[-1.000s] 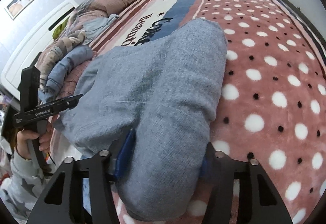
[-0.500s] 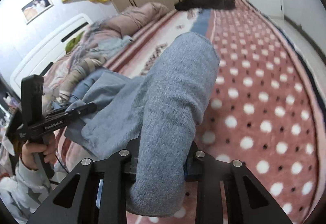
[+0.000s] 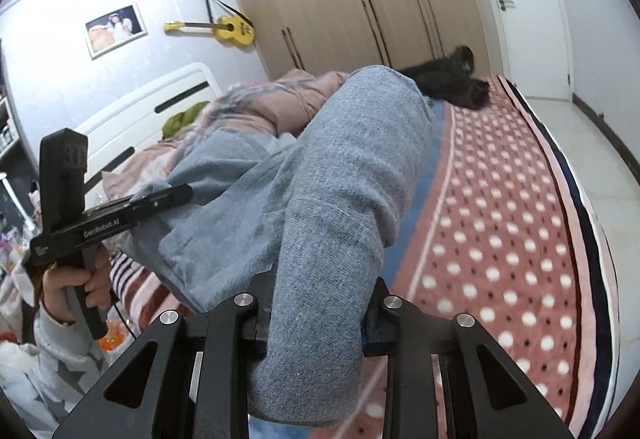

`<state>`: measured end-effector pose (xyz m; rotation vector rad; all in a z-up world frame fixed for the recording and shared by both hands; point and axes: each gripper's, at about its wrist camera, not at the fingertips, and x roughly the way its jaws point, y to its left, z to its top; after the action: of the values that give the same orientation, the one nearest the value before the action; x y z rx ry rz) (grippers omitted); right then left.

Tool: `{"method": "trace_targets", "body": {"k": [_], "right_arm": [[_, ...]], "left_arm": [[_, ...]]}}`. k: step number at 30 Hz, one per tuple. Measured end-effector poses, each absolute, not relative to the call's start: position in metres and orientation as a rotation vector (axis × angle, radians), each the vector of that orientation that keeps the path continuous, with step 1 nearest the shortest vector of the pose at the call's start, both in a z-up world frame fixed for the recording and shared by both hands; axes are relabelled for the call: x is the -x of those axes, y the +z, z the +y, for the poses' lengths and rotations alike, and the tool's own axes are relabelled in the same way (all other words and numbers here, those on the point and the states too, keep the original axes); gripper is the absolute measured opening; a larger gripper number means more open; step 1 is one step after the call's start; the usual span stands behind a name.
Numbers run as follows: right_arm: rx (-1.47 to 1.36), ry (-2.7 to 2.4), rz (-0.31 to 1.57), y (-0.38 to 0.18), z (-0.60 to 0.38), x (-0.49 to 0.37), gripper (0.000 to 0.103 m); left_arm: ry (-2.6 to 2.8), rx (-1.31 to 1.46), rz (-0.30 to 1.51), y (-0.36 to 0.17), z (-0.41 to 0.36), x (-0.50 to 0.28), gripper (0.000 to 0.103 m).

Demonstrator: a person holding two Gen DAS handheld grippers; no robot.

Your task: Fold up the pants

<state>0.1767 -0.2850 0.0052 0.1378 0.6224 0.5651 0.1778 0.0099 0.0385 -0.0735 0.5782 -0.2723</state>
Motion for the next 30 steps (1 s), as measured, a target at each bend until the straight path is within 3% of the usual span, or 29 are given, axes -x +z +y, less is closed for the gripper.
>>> {"method": "trace_targets", "body": {"k": [19, 30], "right_arm": [[-0.119, 0.735, 0.623, 0.035, -0.108, -0.226, 0.021], [-0.12, 0.781, 0.708, 0.002, -0.004, -0.275, 0.021]], "left_arm": [[-0.071, 0.131, 0.541, 0.081, 0.195, -0.181, 0.014], [0.035, 0.159, 0.63, 0.047, 0.293, -0.221, 0.014]]}}
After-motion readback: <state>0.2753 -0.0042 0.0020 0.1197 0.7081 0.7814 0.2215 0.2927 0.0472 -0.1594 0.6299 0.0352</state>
